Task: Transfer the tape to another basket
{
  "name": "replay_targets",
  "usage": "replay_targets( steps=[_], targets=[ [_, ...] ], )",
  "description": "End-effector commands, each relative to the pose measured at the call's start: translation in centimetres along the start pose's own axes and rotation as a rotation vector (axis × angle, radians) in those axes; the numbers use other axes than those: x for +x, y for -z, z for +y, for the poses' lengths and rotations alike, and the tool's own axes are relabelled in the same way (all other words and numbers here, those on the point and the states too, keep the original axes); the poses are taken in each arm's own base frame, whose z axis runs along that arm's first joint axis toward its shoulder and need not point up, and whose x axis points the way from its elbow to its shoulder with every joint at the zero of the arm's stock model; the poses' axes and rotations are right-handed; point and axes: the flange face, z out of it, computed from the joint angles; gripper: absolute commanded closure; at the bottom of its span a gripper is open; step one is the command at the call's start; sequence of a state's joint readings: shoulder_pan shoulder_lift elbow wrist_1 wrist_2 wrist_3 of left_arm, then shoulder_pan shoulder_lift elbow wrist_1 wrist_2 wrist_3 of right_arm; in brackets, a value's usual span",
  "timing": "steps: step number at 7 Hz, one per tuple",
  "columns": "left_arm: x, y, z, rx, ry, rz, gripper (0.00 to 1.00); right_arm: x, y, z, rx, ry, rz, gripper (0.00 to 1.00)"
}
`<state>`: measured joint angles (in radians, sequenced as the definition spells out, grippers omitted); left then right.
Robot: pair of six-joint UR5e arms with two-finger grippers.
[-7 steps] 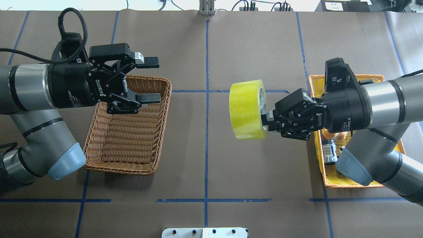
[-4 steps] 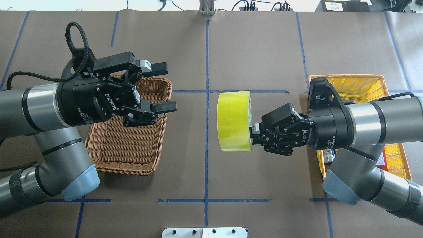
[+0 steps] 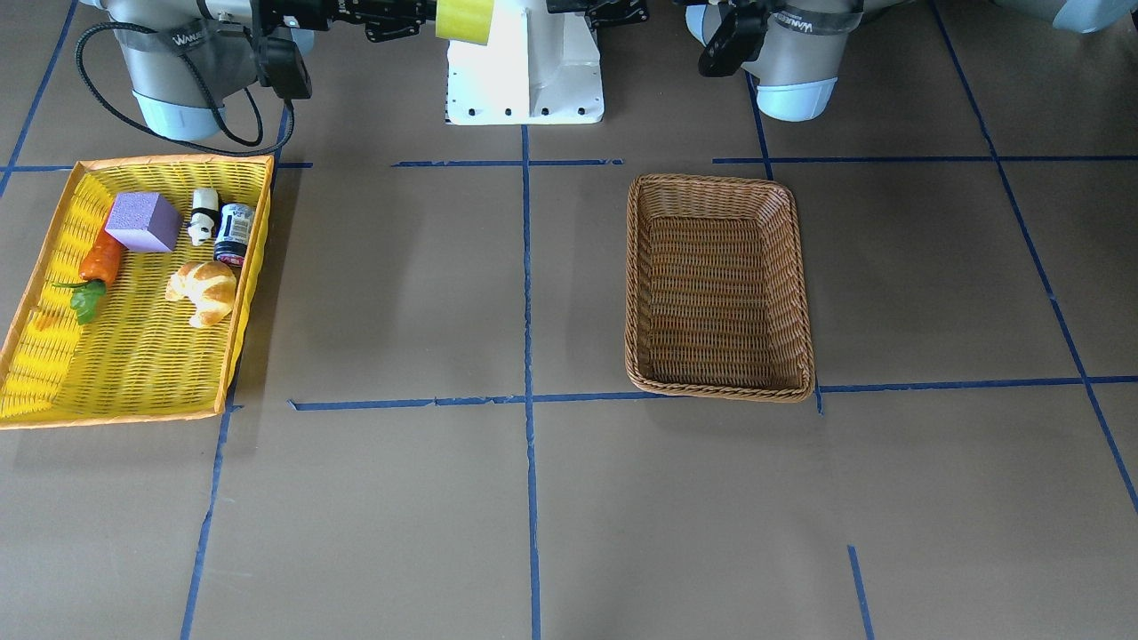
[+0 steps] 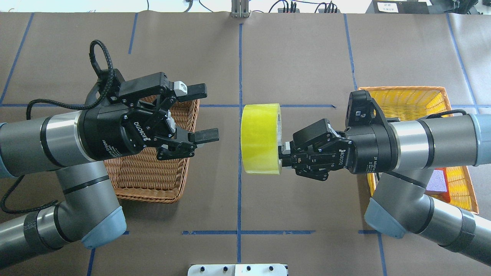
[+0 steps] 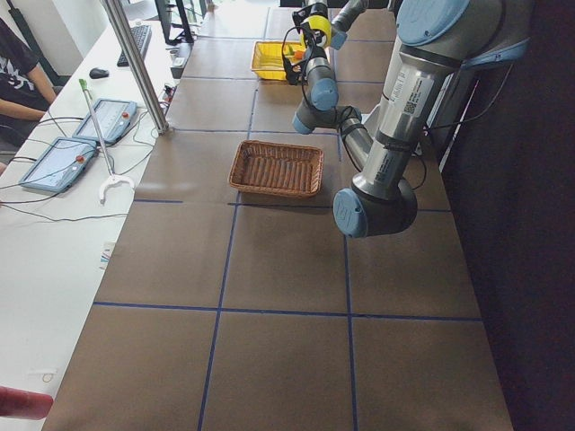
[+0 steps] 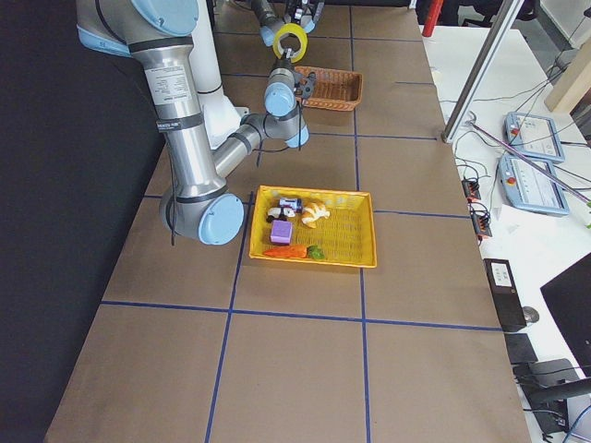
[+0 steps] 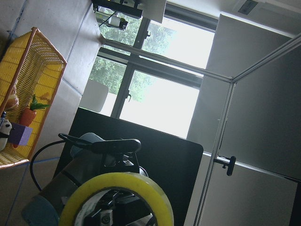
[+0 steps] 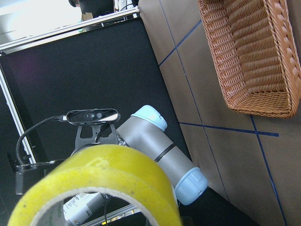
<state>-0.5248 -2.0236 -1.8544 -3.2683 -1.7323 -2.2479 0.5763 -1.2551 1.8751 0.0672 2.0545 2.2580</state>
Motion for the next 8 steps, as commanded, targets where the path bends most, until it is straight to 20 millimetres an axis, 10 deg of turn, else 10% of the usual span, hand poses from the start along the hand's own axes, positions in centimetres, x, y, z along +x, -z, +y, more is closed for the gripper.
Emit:
replay_targets(
  steps=[1,6,8],
  targets=[
    [-0.3,-0.8,0.7,-0.002,0.013,0.018,0.0,-0.1,-0.9,0.0,-0.005,-0.002,-0.011,1.0],
    [-1.0,-2.3,1.4,0.01,0.038,0.047,0.0,1.0,-2.6,0.4,-0.006,-0.028,-0.018,1.0],
    [-1.0,-2.4,1.5,0.008,0.04,0.046,0.15,1.1,-2.7,0.3,-0.006,-0.027,-0.018,1.0]
  ],
)
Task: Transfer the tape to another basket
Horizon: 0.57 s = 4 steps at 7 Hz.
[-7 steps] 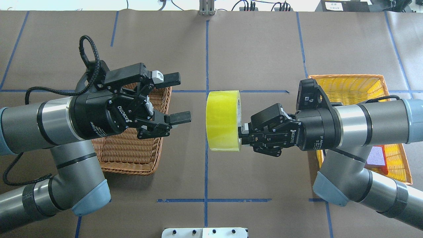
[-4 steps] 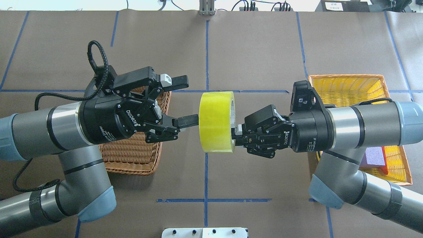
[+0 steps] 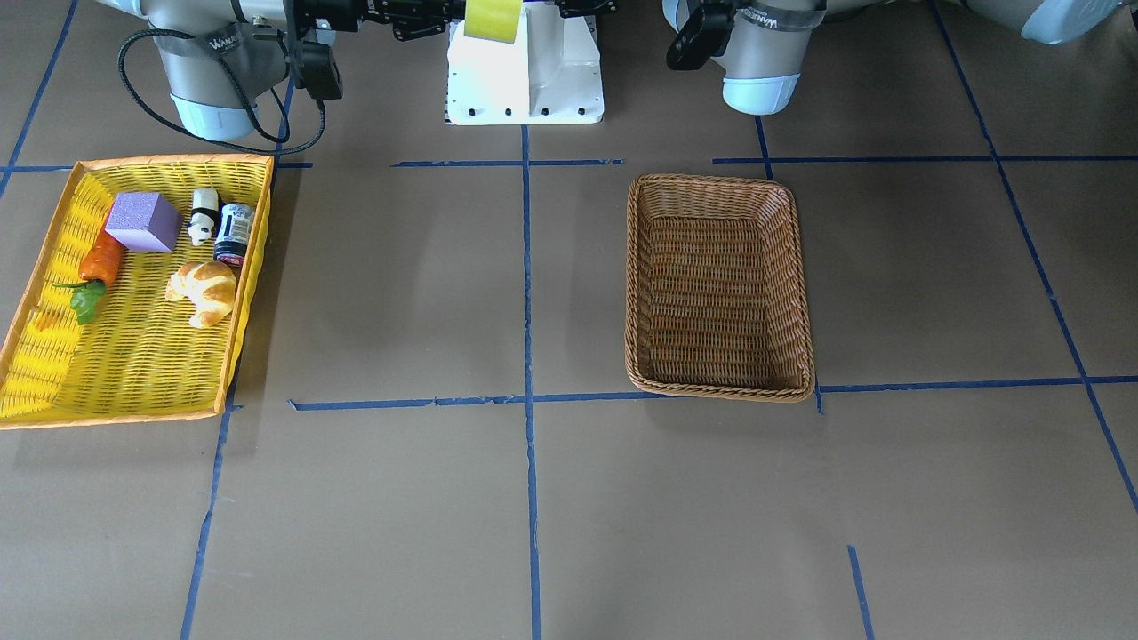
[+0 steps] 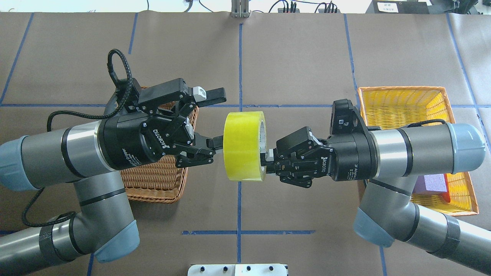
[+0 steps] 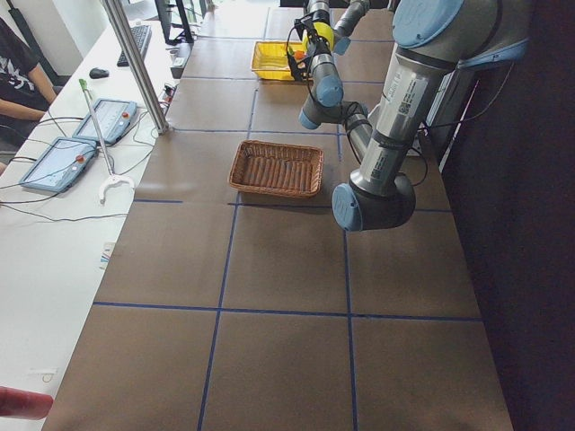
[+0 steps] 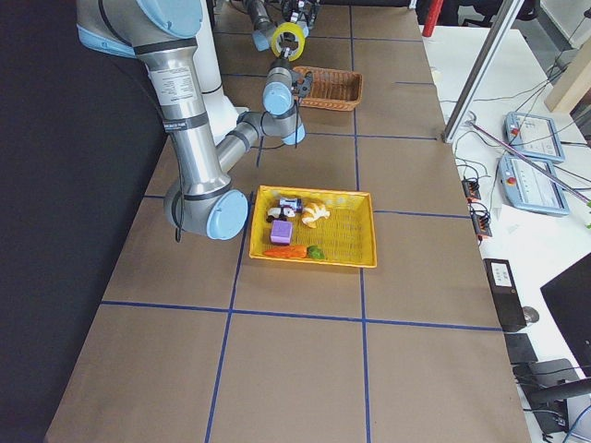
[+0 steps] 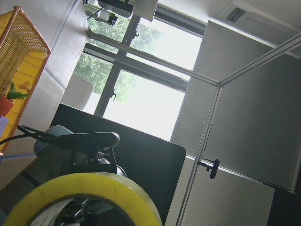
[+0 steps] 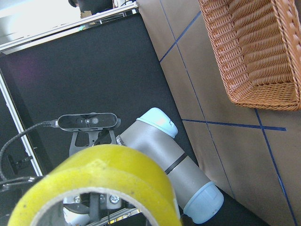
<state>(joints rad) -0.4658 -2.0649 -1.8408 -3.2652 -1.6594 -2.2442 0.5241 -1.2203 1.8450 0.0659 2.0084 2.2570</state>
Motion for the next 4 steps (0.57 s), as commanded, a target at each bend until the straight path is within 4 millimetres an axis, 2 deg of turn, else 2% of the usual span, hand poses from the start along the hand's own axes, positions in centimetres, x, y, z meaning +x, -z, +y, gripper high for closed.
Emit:
replay_targets(
  steps=[1,2,3,4],
  targets=[
    [-0.16,-0.06,-0.01,0.003,0.002,-0.002,0.33,0.03,-0.2,0.01,-0.001,0.0,-0.001,1.0],
    [-0.21,-0.07,0.03,0.003,0.002,-0.003,0.61,0.02,-0.21,-0.02,0.001,0.0,-0.001,0.98],
    [-0.48,0.22,-0.13,0.008,0.001,-0.012,0.95,0.04,-0.35,-0.11,0.008,-0.001,-0.002,0.81],
    [-1.03,0.93,-0.43,0.015,-0.027,-0.03,1.0,0.22,-0.48,-0.35,0.02,-0.002,0.0,0.42]
  ],
)
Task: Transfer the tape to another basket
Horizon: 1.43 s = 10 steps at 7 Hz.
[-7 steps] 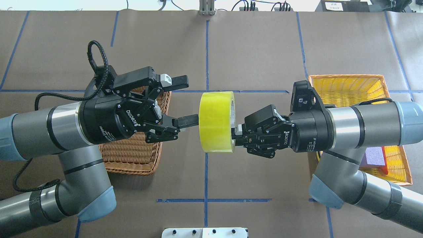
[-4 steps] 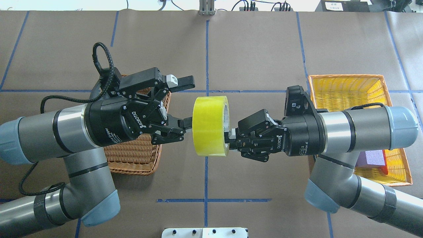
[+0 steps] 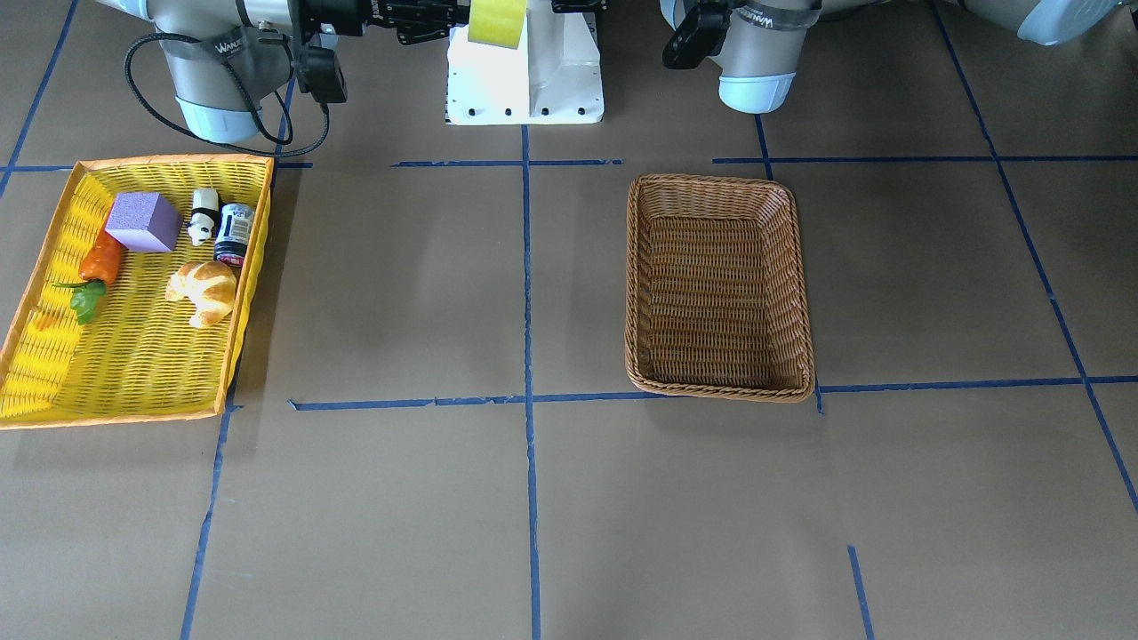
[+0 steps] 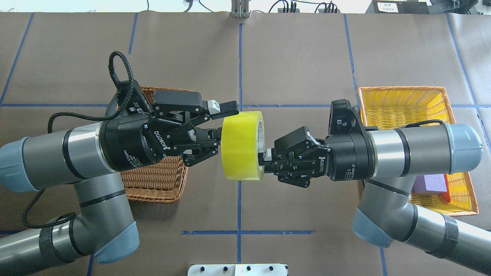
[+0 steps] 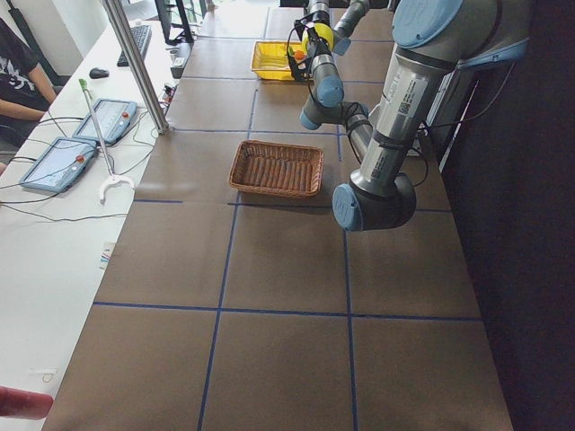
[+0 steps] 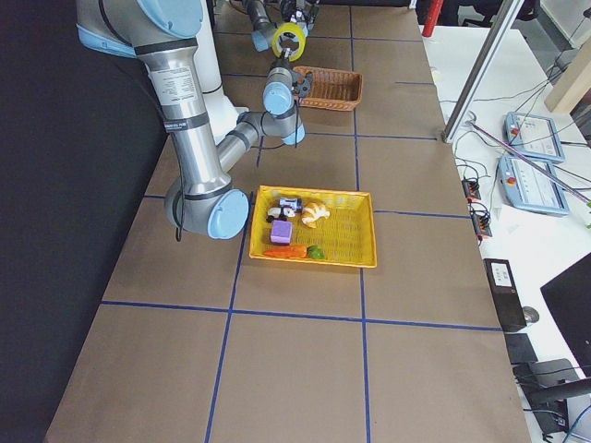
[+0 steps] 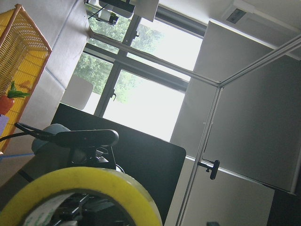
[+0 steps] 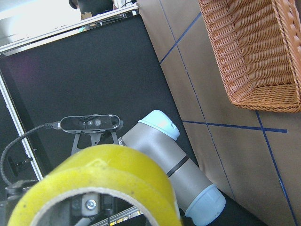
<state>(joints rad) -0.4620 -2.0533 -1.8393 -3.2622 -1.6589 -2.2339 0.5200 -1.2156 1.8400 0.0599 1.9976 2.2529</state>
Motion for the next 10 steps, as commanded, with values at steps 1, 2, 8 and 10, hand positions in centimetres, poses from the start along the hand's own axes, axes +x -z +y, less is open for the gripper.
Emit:
replay_targets(
  steps=[1,2,8,10],
  targets=[
    [-0.3,0.8,-0.1,0.005,-0.05,-0.01,1.0,0.1,-0.1,-0.3,0.014,0.017,0.003,0.0],
    [-0.1,0.7,0.1,0.005,-0.051,-0.008,1.0,0.1,-0.2,-0.2,0.012,0.034,0.002,0.0],
    [1.9,3.8,-1.8,0.06,-0.108,-0.027,1.0,-0.3,8.7,-4.1,0.128,0.084,0.086,0.0],
    [1.3,4.4,-6.6,0.086,-0.242,-0.357,1.0,-2.6,17.8,-8.9,0.263,0.122,0.276,0.0]
  ],
)
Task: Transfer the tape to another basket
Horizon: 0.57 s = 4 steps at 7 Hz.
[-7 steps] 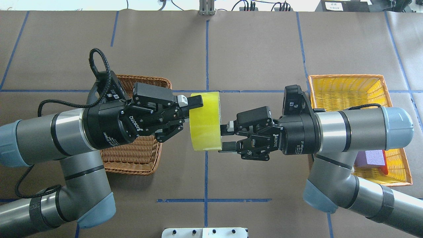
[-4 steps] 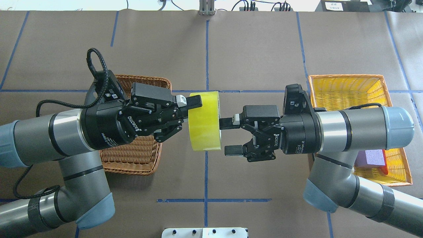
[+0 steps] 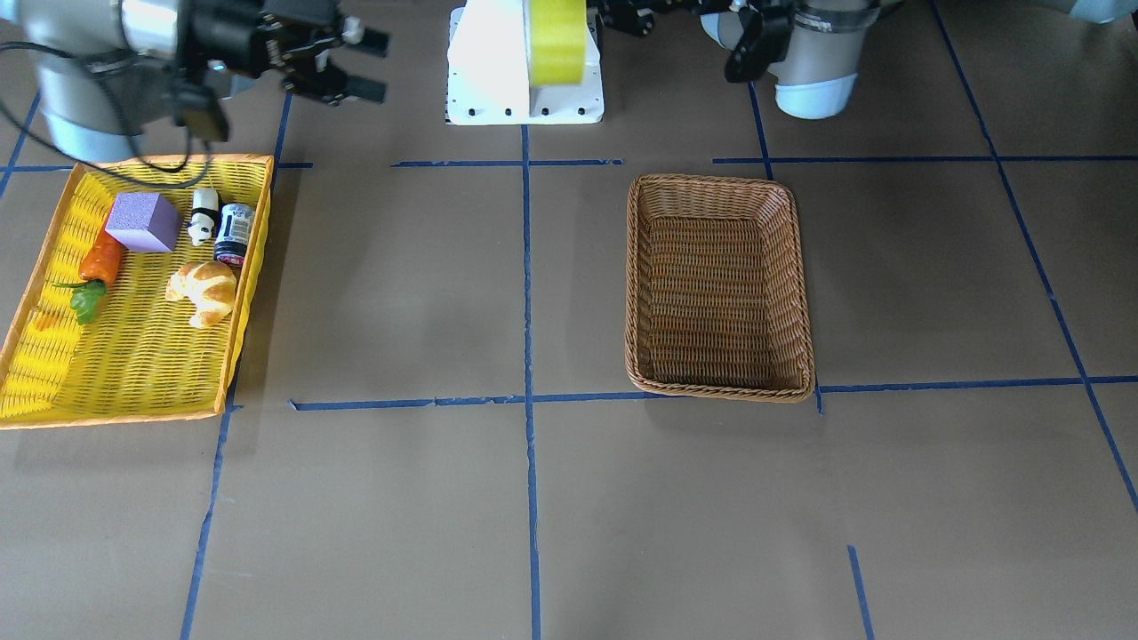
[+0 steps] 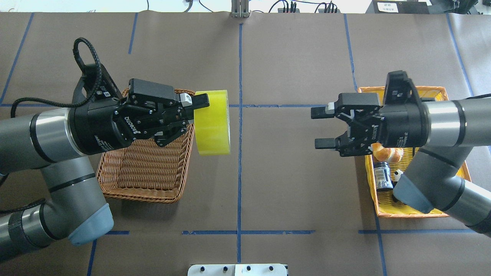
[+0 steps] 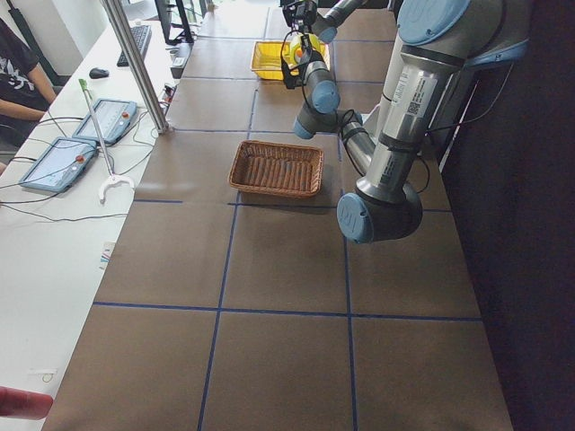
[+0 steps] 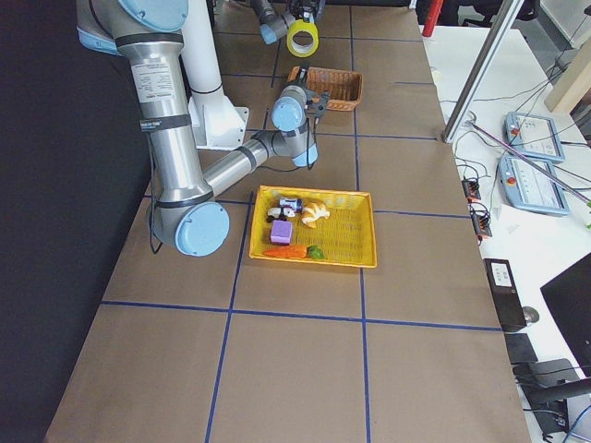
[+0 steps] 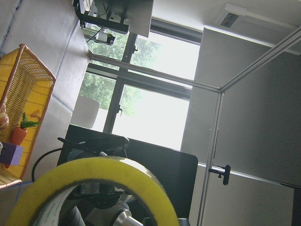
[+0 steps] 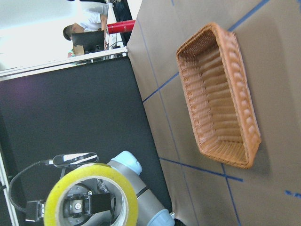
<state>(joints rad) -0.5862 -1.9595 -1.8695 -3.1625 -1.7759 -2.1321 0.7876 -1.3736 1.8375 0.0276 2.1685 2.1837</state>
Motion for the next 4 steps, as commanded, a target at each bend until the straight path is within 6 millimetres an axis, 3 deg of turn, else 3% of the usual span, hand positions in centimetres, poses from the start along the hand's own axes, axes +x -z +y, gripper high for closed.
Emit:
replay_targets(
  steps=[1,2,3,4],
  targets=[
    [-2.3,-0.9,-3.6,0.054,-0.128,-0.326,1.0,0.0,7.7,-6.8,0.113,0.081,0.237,0.0],
    [-3.8,-1.3,-5.1,0.089,-0.195,-0.469,1.0,0.3,9.9,-9.0,0.145,0.127,0.325,0.0],
    [-7.1,0.2,-6.9,0.127,-0.256,-0.675,1.0,2.0,11.9,-10.2,0.189,0.132,0.392,0.0],
    [-8.9,0.0,-8.2,0.149,-0.298,-0.847,1.0,3.5,13.1,-10.6,0.206,0.157,0.432,0.0]
  ],
)
